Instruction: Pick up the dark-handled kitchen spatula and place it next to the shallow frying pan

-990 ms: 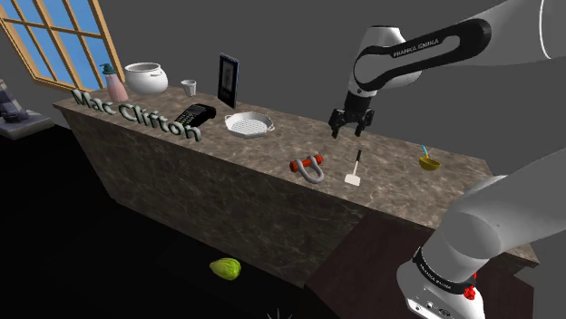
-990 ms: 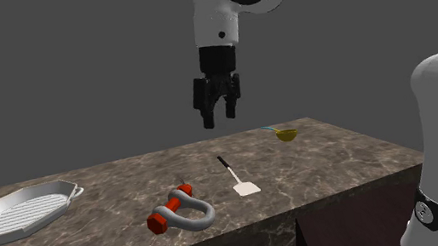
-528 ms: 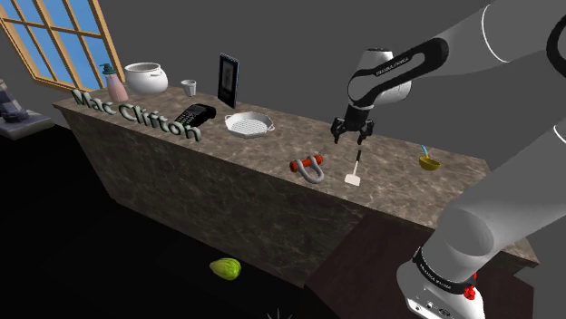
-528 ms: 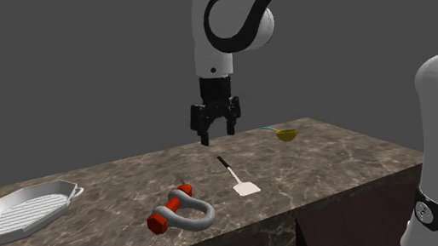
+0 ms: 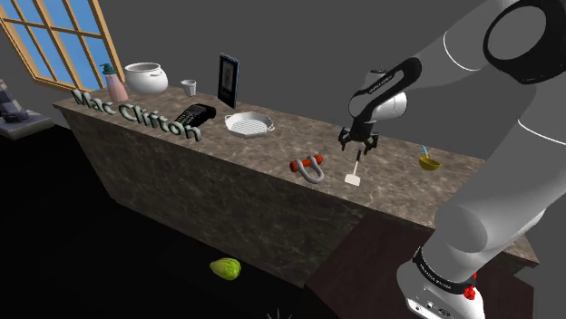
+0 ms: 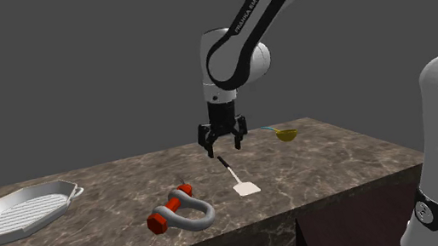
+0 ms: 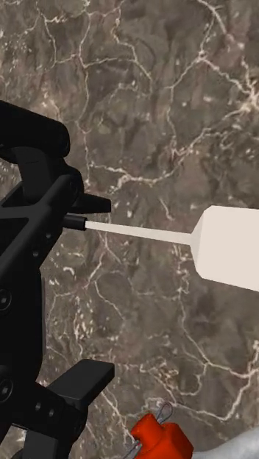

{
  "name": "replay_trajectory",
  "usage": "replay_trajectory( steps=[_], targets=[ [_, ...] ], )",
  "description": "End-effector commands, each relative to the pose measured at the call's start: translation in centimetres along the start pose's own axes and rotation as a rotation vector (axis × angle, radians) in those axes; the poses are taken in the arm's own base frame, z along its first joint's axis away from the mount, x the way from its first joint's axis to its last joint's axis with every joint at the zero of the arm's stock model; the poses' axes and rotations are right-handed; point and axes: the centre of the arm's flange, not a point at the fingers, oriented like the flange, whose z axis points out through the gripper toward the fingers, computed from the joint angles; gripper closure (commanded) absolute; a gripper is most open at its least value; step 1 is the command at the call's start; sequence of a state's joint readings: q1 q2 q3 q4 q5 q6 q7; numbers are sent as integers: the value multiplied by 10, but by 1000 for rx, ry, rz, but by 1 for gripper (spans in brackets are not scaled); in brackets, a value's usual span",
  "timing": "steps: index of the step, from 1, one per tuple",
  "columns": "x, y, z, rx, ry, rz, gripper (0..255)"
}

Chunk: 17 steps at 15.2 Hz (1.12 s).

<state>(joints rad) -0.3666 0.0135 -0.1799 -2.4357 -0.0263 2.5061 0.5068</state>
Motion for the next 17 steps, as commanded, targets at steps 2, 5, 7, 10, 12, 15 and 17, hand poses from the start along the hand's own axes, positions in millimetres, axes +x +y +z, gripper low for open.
replay_trajectory(
  steps=[2,5,7,10,12,15,17],
  targets=[
    [18,19,28,-13,6,108,0],
    [28,32,50,-21,8,171,0],
    [28,32,60,-21,8,171,0],
    [28,32,76,-21,8,171,0],
    [28,32,84,-21,8,171,0],
    [28,32,84,-21,8,171,0],
    [28,32,84,-21,8,171,0]
  ],
)
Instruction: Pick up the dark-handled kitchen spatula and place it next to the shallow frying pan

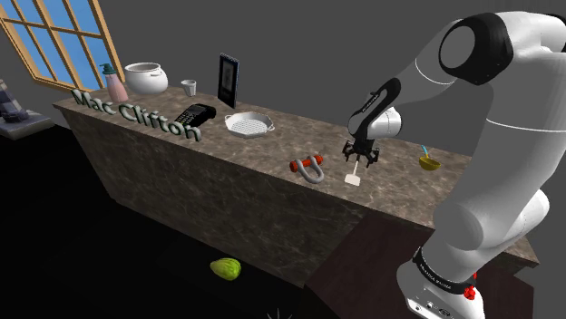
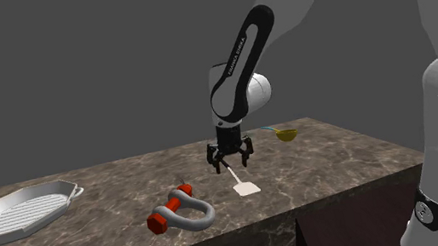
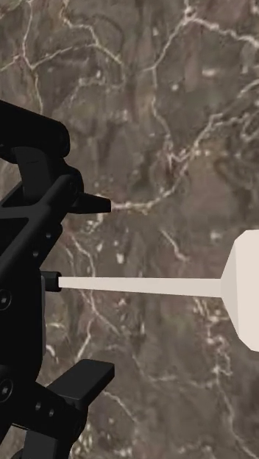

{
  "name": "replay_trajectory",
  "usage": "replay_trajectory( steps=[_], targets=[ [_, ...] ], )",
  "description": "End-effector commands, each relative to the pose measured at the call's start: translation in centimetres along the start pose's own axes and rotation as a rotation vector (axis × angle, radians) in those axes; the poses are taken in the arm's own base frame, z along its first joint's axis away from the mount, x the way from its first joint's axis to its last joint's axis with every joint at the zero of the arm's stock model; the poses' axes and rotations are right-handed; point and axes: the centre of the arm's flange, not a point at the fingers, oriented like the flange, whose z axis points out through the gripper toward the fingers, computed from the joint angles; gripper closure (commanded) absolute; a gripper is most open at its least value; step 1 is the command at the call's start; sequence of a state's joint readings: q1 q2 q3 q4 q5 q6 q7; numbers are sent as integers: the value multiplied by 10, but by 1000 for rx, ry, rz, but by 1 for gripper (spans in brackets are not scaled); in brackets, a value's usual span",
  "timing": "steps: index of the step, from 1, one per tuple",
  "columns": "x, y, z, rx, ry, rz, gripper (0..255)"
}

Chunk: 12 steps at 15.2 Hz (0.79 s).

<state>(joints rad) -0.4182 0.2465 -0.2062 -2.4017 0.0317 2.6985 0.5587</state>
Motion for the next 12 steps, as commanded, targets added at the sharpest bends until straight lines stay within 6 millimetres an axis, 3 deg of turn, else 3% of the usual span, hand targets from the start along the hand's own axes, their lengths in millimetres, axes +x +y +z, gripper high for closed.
replay_trajectory(
  steps=[1,2,3,12],
  targets=[
    [0,0,0,0,0,0,0],
    [0,0,0,0,0,0,0],
    [0,0,0,0,0,0,255],
    [0,0,0,0,0,0,255]
  ],
)
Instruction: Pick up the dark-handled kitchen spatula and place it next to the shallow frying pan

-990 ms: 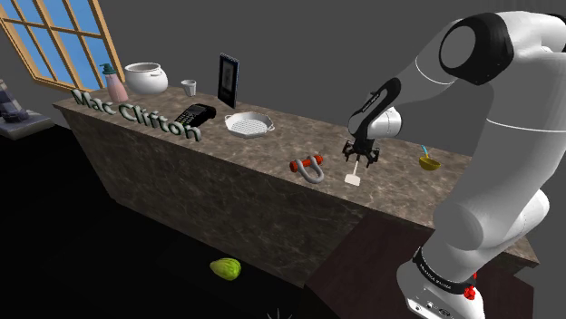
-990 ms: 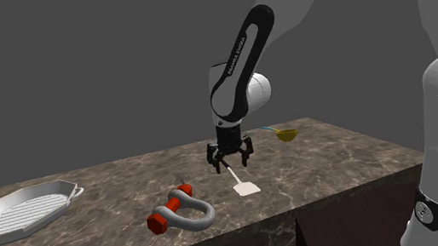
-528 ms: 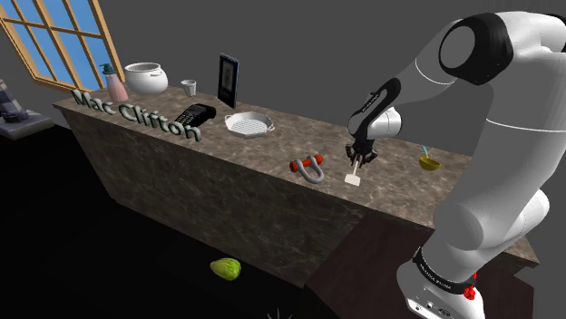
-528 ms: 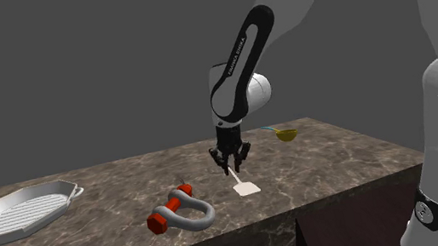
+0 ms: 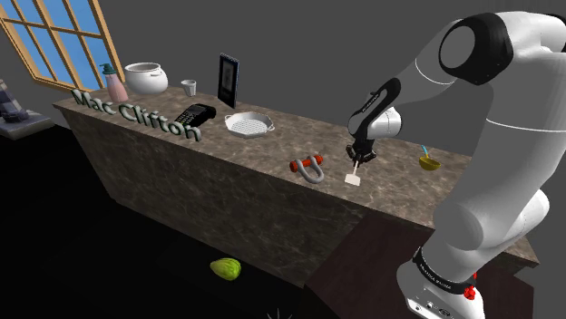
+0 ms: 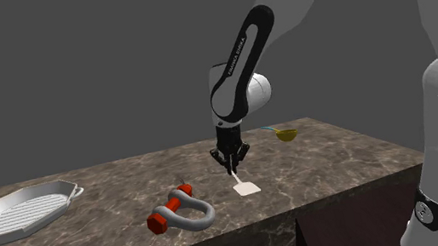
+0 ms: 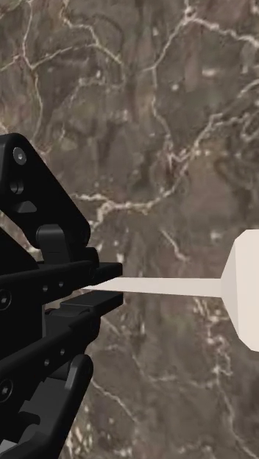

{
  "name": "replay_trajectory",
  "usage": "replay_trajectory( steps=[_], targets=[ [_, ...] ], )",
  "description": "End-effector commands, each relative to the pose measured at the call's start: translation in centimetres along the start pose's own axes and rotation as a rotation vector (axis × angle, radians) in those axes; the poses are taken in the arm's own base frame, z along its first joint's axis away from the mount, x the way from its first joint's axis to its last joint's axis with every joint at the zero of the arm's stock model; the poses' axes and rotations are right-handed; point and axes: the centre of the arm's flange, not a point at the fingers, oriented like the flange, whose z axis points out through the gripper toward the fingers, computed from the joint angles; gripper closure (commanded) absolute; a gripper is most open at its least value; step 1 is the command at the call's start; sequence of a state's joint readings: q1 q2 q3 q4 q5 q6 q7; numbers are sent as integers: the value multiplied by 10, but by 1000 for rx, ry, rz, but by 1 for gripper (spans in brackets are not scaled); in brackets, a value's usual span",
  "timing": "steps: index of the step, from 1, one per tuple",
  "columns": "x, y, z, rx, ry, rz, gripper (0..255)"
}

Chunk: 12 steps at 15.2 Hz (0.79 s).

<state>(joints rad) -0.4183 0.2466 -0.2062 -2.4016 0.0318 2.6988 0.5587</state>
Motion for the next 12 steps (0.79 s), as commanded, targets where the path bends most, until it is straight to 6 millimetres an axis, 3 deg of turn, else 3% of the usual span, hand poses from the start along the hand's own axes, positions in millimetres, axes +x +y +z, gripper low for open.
replay_trajectory(
  steps=[1,12],
  targets=[
    [0,0,-5,0,0,0,255],
    [4,0,-63,0,0,0,255]
  ],
)
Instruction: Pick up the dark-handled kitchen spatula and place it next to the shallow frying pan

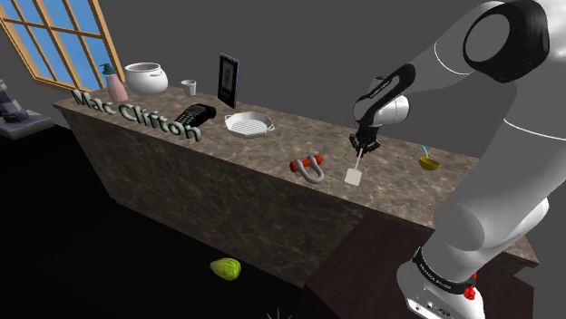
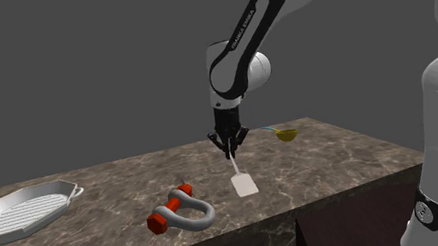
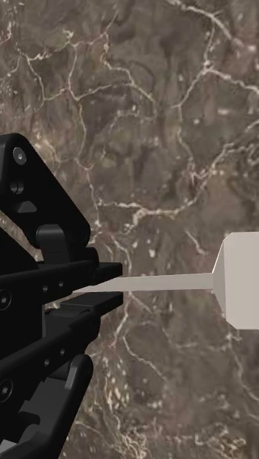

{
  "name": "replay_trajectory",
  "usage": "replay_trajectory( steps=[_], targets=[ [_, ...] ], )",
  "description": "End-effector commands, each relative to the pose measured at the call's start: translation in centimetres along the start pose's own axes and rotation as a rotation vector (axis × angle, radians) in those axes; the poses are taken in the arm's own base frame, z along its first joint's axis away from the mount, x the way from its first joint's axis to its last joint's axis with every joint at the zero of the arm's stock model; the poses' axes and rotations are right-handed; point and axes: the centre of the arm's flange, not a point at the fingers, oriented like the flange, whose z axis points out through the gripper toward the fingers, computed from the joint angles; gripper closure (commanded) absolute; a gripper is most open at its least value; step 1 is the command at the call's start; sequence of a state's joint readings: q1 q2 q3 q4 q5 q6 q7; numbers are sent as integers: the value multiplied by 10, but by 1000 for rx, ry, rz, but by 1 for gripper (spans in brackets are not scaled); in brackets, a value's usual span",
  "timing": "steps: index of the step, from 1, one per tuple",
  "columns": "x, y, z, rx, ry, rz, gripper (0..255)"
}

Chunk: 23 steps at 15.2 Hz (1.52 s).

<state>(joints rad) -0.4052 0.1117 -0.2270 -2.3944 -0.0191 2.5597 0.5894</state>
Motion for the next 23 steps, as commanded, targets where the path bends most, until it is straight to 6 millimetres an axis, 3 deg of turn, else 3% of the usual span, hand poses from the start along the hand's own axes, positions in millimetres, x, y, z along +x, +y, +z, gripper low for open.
replay_trajectory(
  steps=[1,10,23],
  targets=[
    [1,-1,-12,0,0,0,255],
    [4,-1,-58,0,0,0,255],
    [-42,-166,-61,0,0,0,255]
  ],
)
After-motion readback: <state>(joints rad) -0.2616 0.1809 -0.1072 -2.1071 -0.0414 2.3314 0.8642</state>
